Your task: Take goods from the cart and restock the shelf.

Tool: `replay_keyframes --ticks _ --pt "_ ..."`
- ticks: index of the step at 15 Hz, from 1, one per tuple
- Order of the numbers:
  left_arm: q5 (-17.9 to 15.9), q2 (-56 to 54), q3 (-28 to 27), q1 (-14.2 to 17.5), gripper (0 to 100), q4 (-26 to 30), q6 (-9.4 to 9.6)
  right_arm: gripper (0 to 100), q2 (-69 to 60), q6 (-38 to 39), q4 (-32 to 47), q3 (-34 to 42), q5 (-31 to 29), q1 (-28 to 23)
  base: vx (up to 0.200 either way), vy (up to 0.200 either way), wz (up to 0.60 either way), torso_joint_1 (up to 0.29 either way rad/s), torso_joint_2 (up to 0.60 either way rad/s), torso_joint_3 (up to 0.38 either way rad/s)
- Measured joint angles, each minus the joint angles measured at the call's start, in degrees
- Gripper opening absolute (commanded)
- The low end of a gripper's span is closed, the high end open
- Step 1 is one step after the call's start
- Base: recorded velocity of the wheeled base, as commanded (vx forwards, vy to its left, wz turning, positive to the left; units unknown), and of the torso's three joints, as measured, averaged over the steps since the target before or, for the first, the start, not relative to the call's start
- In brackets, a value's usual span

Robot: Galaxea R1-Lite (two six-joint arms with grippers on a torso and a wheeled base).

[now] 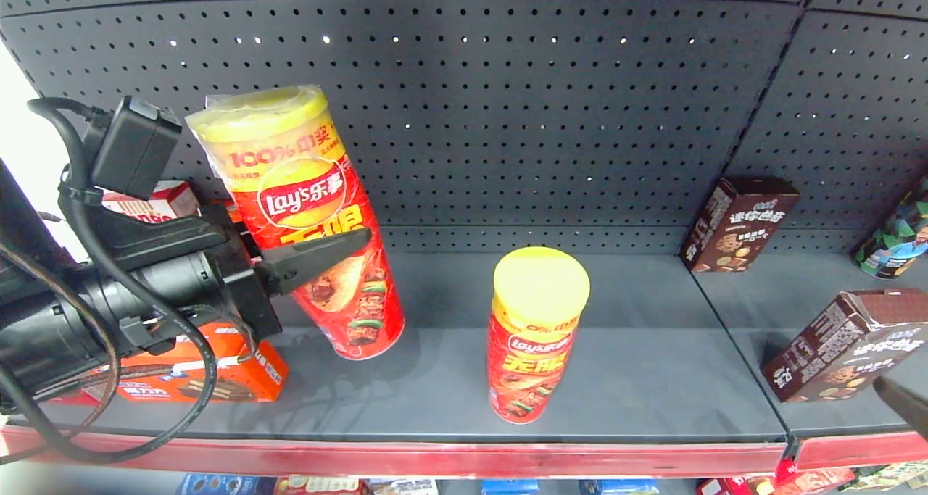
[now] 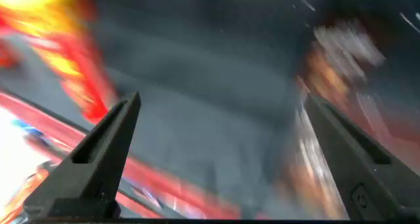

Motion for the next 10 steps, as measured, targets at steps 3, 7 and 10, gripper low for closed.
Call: replay_keyframes --ticks 3,7,10 --pt "0.1 -0.3 0.4 -0.1 0 0.1 0.02 100 -15.4 0.8 13.8 5.7 -4.9 -4.2 0.0 0.0 0.0 0.0 0.0 0.0" --pt "0.3 -1.7 1.1 -0.2 0 0.5 0.11 100 -29.8 4.7 23.5 11.3 -20.6 -7.2 0.0 0.0 0.0 0.0 0.0 0.0" --pt "0.3 -2.1 1.4 -0.2 0 0.5 0.11 100 -32.6 5.0 25.1 12.9 -28.2 -7.7 0.0 0.0 0.0 0.0 0.0 0.0"
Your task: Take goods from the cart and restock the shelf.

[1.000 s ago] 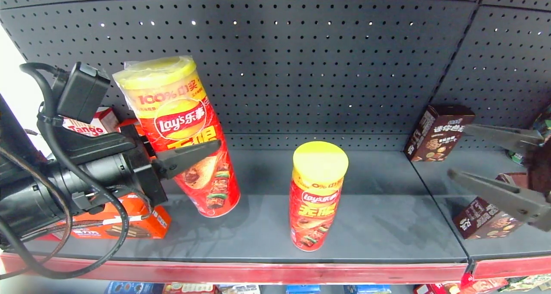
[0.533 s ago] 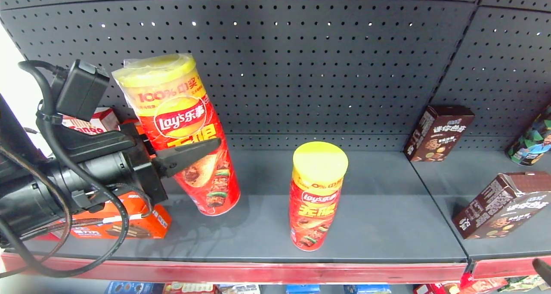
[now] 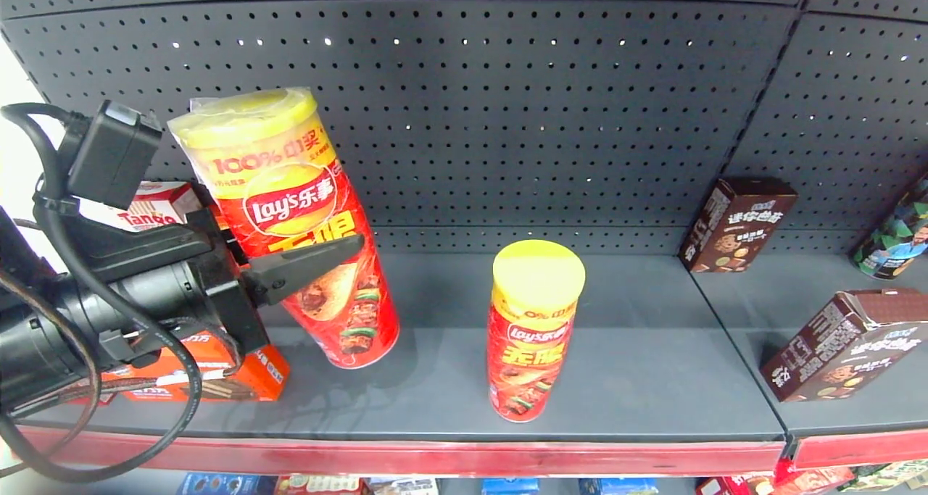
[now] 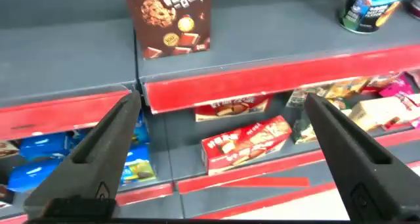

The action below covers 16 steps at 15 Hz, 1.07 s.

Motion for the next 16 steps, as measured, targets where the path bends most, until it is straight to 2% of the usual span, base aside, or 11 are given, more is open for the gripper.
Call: replay_keyframes --ticks 3,4,12,16 --pt "0.0 -0.2 0.0 -0.2 0 -0.1 0.02 100 -0.9 -0.8 4.2 0.2 5.9 0.0 0.0 0.0 0.0 0.0 0.0 0.0" --pt "0.4 -0.5 0.3 -0.6 0 -0.1 0.06 100 -1.0 -1.7 3.4 0.2 6.8 0.0 0.0 0.0 0.0 0.0 0.0 0.0" --pt "0.6 -1.5 1.4 -0.8 0 0.3 0.06 100 -1.1 -1.3 3.2 0.3 7.0 -0.1 0.0 0.0 0.0 0.0 0.0 0.0" --pt "0.2 -1.3 1.3 -2.9 0 1.2 1.39 100 -1.1 -1.3 3.2 0.3 7.0 0.0 0.0 0.0 0.0 0.0 0.0 0.0"
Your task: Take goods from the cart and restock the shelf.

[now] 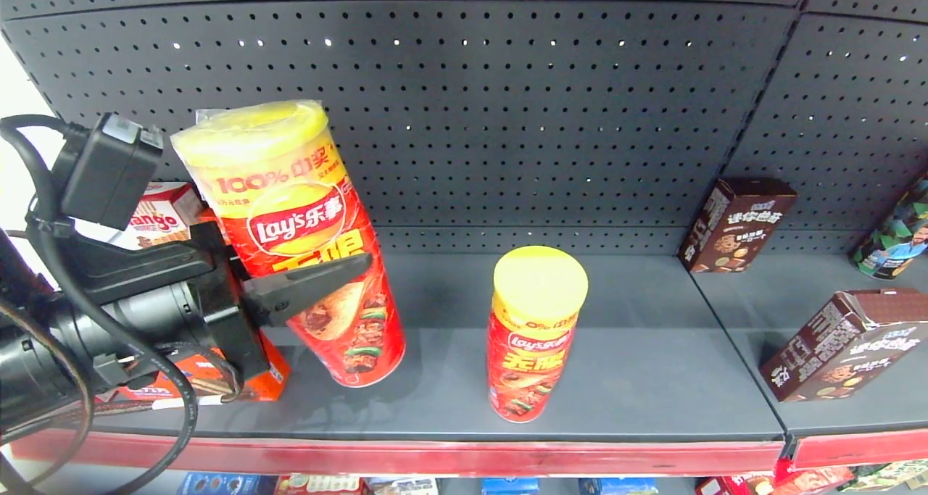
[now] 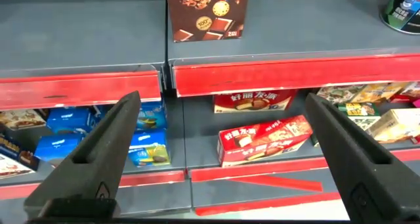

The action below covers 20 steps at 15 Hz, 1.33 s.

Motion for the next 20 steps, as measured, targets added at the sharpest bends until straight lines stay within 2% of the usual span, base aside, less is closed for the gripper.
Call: replay_keyframes --ticks 3,6,9,11,15,20 --pt "-2.0 0.2 -2.4 -0.9 0 2.1 0.84 100 0.0 0.0 0.0 0.0 0.0 0.0 0.0 0.0 0.0 0.0 0.0 0.0" --pt "-2.1 1.0 -5.3 -0.3 0 6.6 1.9 100 0.0 0.0 0.0 0.0 0.0 0.0 0.0 0.0 0.0 0.0 0.0 0.0" --pt "-2.6 2.8 -7.0 0.3 0 7.7 2.86 100 0.1 0.0 0.0 0.0 0.0 0.0 0.0 0.0 0.0 0.0 0.0 0.0" --pt "-3.4 6.7 -10.3 -0.2 0 7.5 5.17 100 0.1 0.0 0.0 0.0 0.0 0.0 0.0 0.0 0.0 0.0 0.0 0.0" --pt "-6.2 16.8 -16.5 -1.2 0 6.1 7.46 100 0.1 0.0 0.0 0.0 0.0 0.0 0.0 0.0 0.0 0.0 0.0 0.0" --pt "-6.7 30.9 -26.8 -1.1 0 -0.5 8.23 100 0.2 0.0 0.0 0.0 0.0 0.0 0.0 0.0 0.0 0.0 0.0 0.0"
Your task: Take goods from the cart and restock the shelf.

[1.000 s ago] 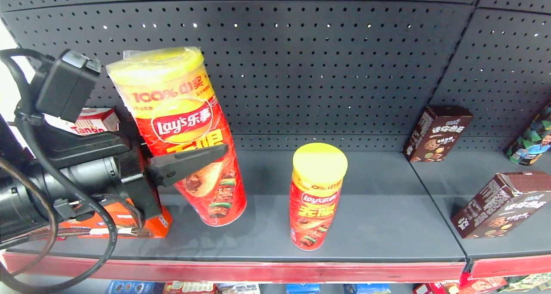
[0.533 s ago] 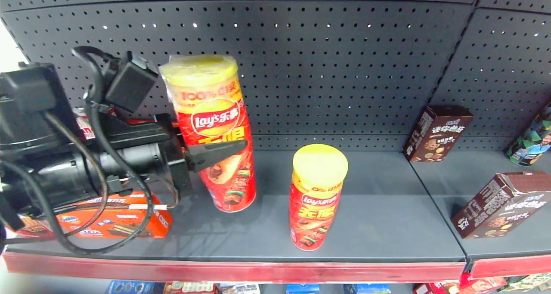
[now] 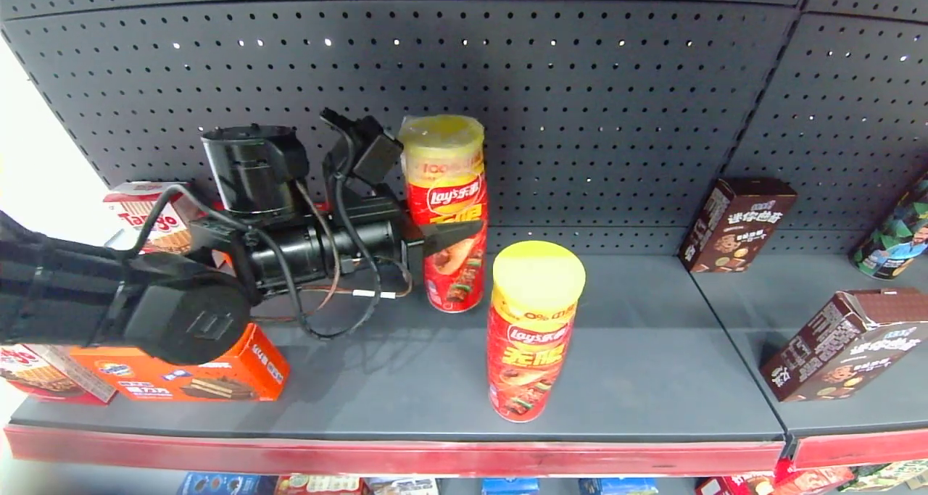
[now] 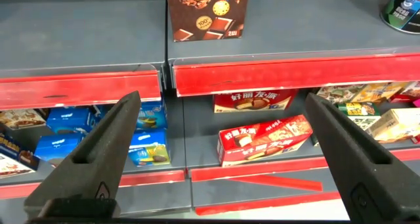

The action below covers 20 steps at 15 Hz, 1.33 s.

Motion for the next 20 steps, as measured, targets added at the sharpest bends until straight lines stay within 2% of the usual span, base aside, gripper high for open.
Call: replay_keyframes --ticks 2,8,14,15,20 --pt "0.0 4.6 -4.5 -0.2 0 -0.3 0.04 100 0.0 0.0 0.0 0.0 0.0 0.0 0.0 0.0 0.0 0.0 0.0 0.0" --pt "-0.1 13.6 -12.8 -0.4 0 -0.2 0.04 100 0.0 0.0 0.0 0.0 0.0 0.0 0.0 0.0 0.0 0.0 0.0 0.0" --pt "-0.1 19.6 -18.4 -1.0 0 -0.3 0.06 100 0.1 0.0 0.0 0.0 0.0 0.0 0.0 0.0 0.0 0.0 0.0 0.0" --pt "0.0 20.2 -18.8 -1.2 100 -0.4 0.15 100 0.1 0.0 0.0 0.0 0.0 0.0 0.0 0.0 0.0 0.0 0.0 0.0" --pt "0.4 20.9 -17.4 -1.2 100 -0.3 0.28 100 0.1 0.0 0.0 0.0 0.0 0.0 0.0 0.0 0.0 0.0 0.0 0.0"
